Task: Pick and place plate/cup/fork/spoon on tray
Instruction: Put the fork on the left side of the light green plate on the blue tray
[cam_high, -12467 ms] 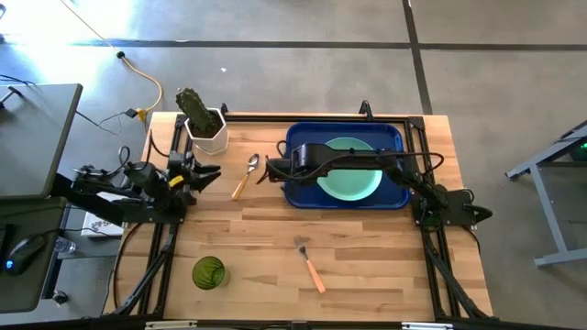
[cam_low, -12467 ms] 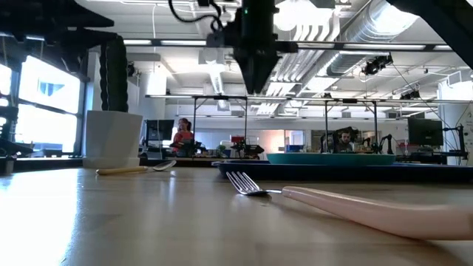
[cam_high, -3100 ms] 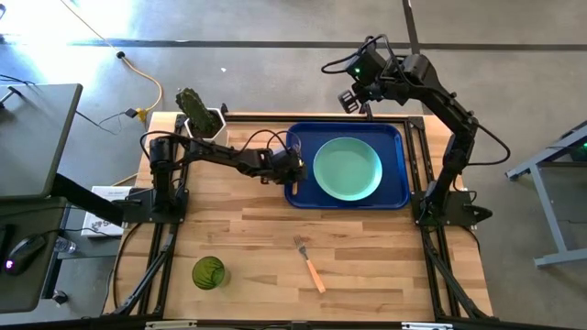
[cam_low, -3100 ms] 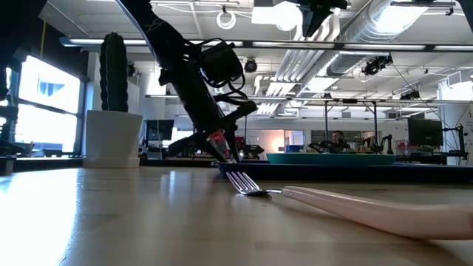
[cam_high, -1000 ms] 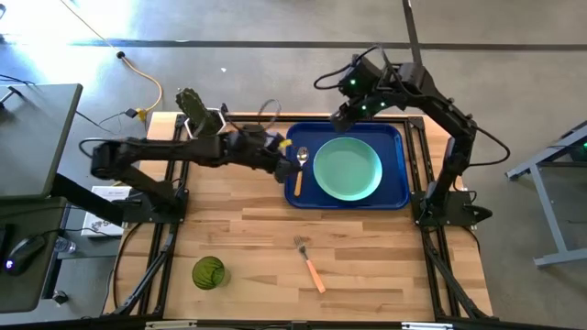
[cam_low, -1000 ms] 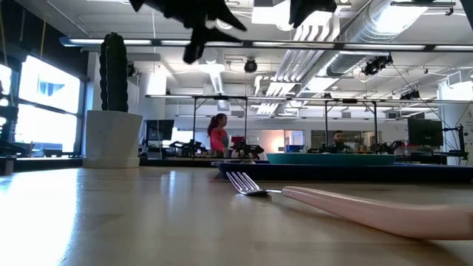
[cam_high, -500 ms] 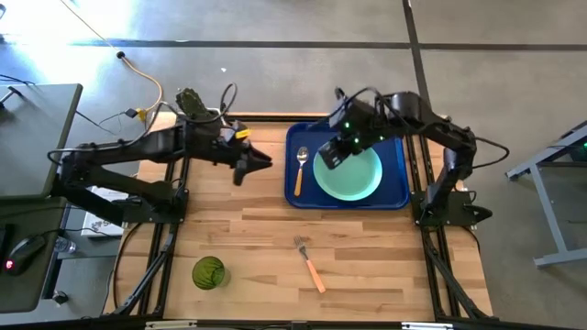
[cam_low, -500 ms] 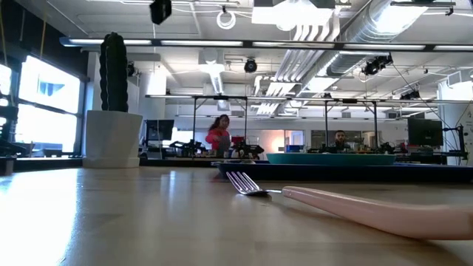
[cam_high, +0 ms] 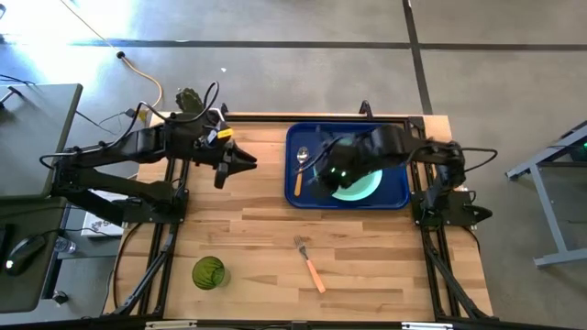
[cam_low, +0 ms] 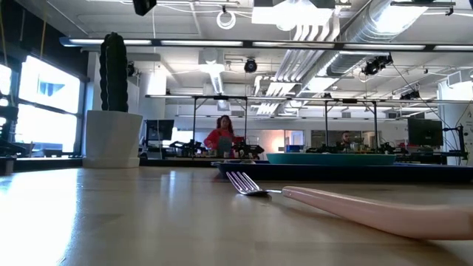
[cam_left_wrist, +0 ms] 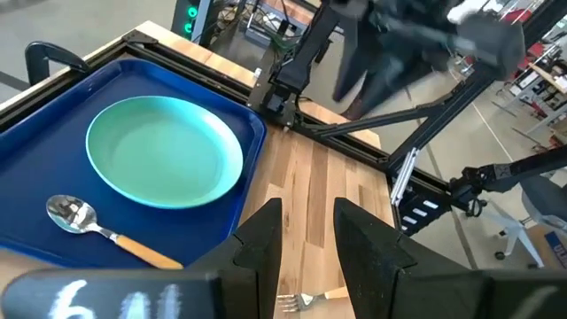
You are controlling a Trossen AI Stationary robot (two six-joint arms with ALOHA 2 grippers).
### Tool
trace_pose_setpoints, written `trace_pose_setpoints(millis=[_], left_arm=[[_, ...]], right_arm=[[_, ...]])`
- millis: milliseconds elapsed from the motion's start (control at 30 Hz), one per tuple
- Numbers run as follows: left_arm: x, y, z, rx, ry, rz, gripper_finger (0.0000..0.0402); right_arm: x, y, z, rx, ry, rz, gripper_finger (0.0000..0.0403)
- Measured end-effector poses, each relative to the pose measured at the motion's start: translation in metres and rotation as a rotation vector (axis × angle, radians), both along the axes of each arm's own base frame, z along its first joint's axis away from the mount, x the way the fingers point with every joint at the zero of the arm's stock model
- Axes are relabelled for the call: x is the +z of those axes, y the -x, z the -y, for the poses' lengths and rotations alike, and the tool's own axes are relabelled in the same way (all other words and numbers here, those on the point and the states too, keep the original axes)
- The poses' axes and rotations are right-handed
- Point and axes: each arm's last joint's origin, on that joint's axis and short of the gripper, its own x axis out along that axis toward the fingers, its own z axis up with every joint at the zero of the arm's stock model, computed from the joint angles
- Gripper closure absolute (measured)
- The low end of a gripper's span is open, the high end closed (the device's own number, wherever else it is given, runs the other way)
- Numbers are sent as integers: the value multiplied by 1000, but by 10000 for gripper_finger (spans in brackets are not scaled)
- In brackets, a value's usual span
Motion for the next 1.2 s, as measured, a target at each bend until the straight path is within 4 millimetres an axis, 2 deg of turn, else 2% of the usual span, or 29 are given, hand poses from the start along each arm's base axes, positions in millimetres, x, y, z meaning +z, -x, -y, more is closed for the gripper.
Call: trace_pose_setpoints(millis=[133, 433, 833, 1000, 1200], left_arm=[[-2, 1, 0, 0, 3, -23, 307], [-4, 1, 1, -26, -3, -42, 307], [-4, 2, 3, -103, -7, -36, 307], [-4, 2, 3, -104, -10, -36, 307], [-4, 2, 3, -114, -6, -35, 307]], right_arm=[[-17, -15, -15, 15, -11, -52, 251], [-59, -42, -54, 33, -43, -176, 249], [-127, -66, -113, 74, -89, -375, 249], [-160, -75, -132, 72, -112, -458, 249], [-191, -85, -149, 52, -115, -477, 249]])
